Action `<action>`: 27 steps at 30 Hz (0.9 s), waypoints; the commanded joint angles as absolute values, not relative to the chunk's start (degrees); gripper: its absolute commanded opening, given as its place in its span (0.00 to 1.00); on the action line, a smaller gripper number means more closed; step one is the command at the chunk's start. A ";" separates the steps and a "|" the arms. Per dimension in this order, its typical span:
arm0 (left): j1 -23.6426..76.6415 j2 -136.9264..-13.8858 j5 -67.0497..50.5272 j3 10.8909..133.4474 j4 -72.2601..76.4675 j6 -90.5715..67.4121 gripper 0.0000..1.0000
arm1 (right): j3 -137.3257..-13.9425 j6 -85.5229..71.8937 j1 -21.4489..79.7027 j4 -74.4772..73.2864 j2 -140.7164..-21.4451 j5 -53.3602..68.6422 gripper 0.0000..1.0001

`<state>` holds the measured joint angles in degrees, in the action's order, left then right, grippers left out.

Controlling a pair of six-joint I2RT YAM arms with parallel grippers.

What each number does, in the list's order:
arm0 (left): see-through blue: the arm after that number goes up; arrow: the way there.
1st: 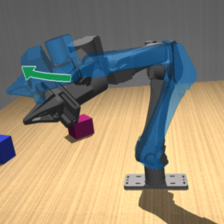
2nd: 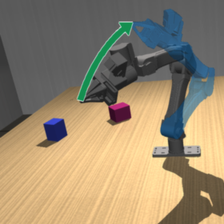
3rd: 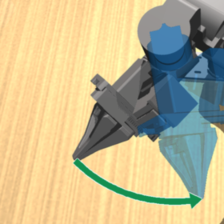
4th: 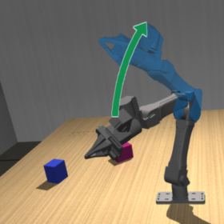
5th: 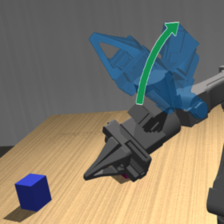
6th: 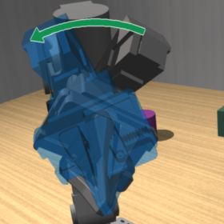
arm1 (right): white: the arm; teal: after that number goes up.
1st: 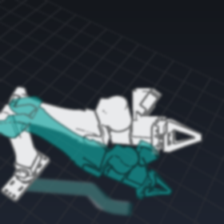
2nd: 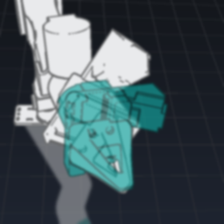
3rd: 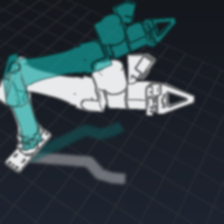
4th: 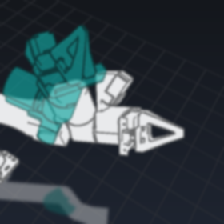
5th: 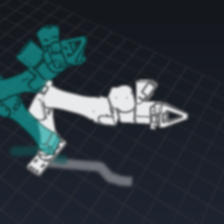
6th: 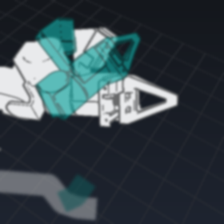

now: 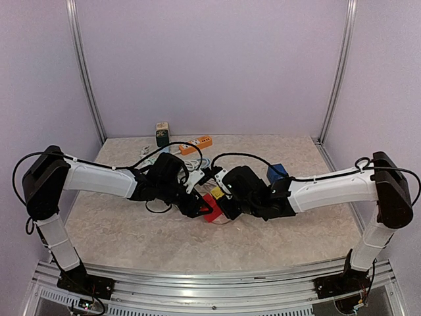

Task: Pull the plug off the socket
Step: Remove the plug from the socket.

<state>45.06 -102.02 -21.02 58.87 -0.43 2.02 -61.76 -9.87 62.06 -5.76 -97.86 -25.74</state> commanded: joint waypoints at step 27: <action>44.93 -106.41 -16.96 58.71 -6.66 1.37 0.14 | -62.34 -9.96 65.16 1.84 -90.83 -23.99 0.00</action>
<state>45.71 -102.67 -21.80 59.42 0.01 1.67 -59.77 -13.50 60.73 -6.72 -94.94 -22.61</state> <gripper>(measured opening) 0.624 0.605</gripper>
